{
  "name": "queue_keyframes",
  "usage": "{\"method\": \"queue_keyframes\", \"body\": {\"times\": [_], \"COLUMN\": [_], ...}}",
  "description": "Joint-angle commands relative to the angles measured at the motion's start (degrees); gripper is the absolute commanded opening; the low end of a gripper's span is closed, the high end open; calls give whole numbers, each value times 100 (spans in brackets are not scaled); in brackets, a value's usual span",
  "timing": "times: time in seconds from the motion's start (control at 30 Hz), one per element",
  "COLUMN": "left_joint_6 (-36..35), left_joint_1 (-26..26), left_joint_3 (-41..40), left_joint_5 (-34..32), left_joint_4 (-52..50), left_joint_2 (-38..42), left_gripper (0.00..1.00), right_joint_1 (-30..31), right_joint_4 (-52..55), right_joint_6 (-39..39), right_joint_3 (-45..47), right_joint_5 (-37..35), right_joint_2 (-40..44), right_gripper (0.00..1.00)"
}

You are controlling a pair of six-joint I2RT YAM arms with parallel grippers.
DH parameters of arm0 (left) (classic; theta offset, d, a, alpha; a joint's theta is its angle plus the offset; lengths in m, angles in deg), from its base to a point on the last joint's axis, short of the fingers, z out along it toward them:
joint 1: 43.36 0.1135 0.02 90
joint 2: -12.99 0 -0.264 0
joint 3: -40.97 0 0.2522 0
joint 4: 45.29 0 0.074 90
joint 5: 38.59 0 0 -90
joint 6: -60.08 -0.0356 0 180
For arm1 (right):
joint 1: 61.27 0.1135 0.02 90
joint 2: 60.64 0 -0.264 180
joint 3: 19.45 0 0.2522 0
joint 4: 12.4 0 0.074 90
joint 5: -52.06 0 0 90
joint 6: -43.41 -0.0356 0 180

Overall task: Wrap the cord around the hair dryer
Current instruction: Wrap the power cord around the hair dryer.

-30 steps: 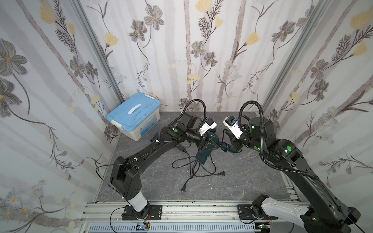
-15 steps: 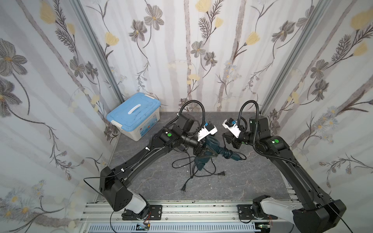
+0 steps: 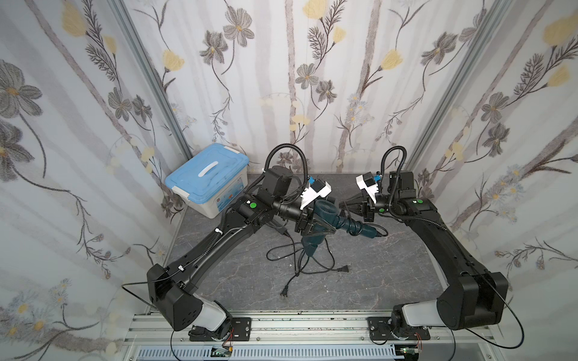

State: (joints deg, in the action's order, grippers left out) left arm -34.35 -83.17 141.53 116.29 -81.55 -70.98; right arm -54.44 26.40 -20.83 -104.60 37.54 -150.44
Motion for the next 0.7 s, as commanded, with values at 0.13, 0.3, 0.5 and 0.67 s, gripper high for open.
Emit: {"method": "queue_keyframes", "body": {"times": [0.13,0.3,0.5,0.67], "left_joint_6": [460,596,861,1074], "left_joint_1": [176,183,191,245], "left_joint_3": [188,158,21,-9], "left_joint_5": [1097,1014,852,730], "left_joint_4": [1254,1433,1820,2123], "left_joint_2": [-66,-44,11,4], "left_gripper": [0,0,0,0], "right_joint_1": [-49,-66,-121,-191], "right_joint_4": [-341,-406,-961,-1796], "right_joint_6": [-447,-535,-1024,-1668], "right_joint_3": [282,507,839,1290], "right_joint_5": [-7,-75,-199,-201], "right_joint_2": [-97,128,455,709], "right_gripper": [0,36,48,47]}}
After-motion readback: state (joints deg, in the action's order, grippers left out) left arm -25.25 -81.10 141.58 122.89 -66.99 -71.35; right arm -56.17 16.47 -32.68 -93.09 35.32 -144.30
